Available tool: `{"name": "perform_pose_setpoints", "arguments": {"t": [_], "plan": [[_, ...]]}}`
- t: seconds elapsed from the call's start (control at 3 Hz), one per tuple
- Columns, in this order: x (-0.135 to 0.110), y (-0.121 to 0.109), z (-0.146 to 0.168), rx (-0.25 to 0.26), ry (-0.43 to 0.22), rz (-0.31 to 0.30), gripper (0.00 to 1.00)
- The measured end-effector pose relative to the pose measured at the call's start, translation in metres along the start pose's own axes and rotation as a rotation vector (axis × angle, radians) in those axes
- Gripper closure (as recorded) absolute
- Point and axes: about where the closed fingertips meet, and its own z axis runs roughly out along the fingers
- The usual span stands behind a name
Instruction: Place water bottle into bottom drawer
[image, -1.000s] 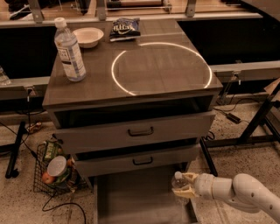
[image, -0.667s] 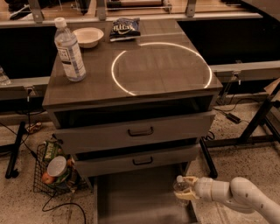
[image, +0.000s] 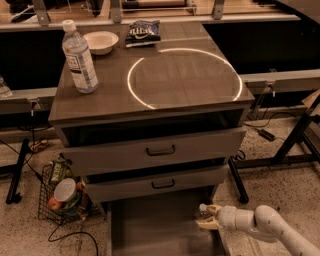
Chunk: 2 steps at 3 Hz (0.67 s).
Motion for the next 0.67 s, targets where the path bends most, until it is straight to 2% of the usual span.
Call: {"name": "perform_pose_setpoints", "arguments": {"t": [0.67], "plan": [[0.037,-0.013,0.05,-0.021,-0.061,-0.023,1.0]]}}
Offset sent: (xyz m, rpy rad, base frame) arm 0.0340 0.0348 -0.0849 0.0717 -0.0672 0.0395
